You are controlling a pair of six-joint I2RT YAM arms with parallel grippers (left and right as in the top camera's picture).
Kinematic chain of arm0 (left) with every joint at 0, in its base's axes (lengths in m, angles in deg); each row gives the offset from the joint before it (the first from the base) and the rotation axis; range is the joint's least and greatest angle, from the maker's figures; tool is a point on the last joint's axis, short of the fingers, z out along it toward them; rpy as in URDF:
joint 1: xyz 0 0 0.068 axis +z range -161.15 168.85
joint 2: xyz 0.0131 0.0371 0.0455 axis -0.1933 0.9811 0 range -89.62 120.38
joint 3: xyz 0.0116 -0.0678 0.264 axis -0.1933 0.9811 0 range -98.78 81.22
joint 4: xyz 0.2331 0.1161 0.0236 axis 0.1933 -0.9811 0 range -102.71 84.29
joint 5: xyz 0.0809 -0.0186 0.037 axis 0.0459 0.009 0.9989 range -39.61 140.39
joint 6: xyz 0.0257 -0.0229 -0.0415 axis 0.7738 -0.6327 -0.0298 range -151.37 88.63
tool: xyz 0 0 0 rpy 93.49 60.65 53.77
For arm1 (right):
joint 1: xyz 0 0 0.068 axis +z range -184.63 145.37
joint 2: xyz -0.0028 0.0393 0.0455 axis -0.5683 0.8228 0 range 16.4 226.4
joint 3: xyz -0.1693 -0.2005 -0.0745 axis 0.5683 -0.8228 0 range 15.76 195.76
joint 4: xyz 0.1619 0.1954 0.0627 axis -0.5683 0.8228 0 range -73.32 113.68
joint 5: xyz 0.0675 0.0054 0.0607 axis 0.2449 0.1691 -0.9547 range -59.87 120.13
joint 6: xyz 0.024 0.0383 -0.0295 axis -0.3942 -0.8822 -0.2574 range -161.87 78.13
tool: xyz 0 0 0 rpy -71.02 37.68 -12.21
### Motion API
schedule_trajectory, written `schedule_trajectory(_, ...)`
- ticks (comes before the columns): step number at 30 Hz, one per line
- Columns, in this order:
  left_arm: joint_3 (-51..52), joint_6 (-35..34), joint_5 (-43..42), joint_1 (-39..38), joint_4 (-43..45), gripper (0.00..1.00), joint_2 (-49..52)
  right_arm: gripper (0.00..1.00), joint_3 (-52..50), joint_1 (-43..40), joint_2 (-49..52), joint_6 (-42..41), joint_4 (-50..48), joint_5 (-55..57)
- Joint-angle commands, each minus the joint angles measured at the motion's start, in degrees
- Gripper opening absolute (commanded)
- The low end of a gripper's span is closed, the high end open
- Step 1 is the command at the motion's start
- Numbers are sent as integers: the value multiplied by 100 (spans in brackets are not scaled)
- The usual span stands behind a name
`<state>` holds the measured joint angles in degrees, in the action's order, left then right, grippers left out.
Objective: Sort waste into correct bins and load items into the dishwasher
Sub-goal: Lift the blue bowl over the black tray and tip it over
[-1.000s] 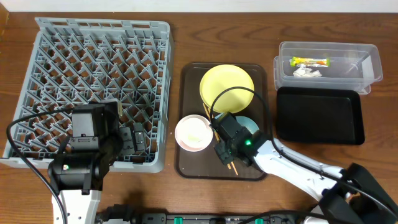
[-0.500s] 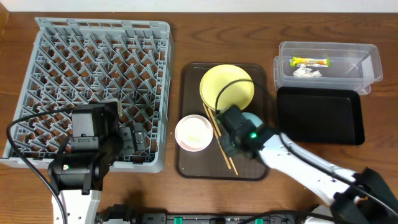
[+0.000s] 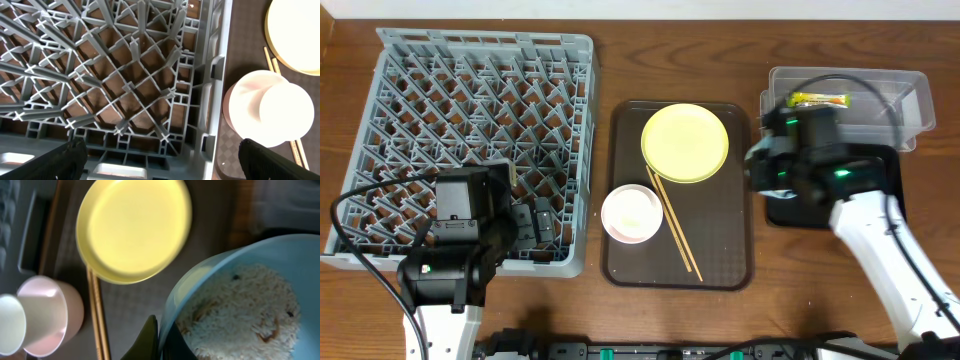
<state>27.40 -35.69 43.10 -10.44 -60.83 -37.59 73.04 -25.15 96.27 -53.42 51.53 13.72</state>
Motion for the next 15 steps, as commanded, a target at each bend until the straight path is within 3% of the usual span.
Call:
schedule_trajectory(1,-116,-31,48,24,-7,98,-4,1,35,-704,20,299,-17,-1154)
schedule_trajectory(7,-116,-31,48,24,-7,98,-4,1,4,-1755,295,505,-22,-2398)
schedule_trajectory(15,-116,-31,48,24,-9,98,-4,1,-2,-2520,1021,804,-151,-4070)
